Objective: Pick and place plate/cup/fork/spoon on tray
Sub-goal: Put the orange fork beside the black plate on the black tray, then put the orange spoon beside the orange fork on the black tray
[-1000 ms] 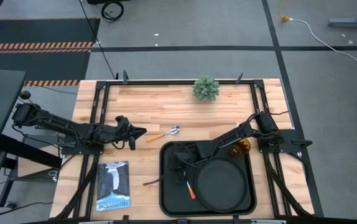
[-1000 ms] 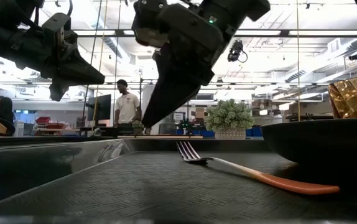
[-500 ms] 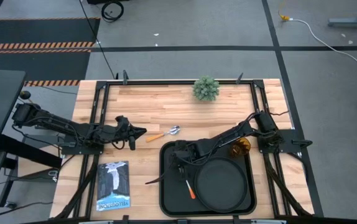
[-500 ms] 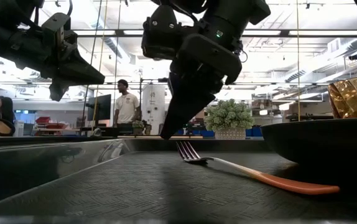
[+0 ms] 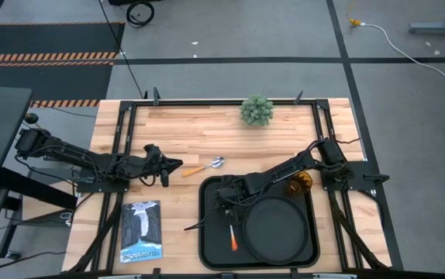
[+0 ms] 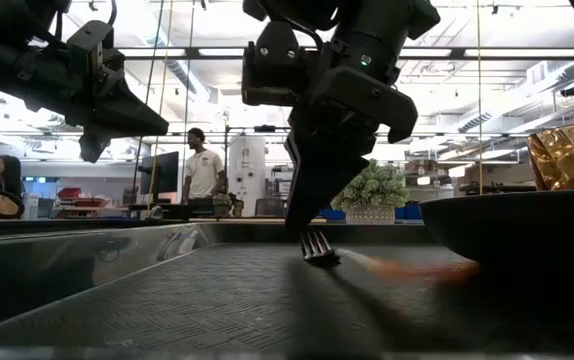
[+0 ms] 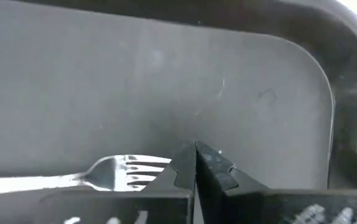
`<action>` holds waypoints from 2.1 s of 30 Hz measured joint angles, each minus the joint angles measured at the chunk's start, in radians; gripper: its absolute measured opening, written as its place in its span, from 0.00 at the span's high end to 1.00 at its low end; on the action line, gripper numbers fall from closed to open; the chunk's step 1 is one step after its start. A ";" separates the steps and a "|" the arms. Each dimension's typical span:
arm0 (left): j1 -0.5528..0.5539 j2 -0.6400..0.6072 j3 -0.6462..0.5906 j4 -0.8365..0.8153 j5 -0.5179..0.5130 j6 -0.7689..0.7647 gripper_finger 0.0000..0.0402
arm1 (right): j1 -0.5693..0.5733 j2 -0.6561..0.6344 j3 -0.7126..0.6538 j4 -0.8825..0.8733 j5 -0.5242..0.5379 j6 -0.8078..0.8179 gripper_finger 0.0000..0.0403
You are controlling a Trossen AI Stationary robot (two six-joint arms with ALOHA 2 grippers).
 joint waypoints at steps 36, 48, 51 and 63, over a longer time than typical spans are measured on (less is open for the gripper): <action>0.001 0.000 0.086 -0.078 0.004 0.157 0.83 | -0.073 -0.238 -0.171 0.010 0.240 0.015 0.98; 0.001 0.000 0.087 -0.092 0.004 0.129 0.72 | -0.099 -0.377 -0.330 0.176 0.238 0.012 0.98; 0.001 0.000 0.087 -0.095 0.004 0.116 0.72 | -0.117 -0.420 -0.368 0.216 0.239 0.002 0.98; 0.023 0.000 0.087 -0.098 -0.003 0.098 0.72 | -0.195 -0.564 -0.570 0.465 0.114 -0.019 0.98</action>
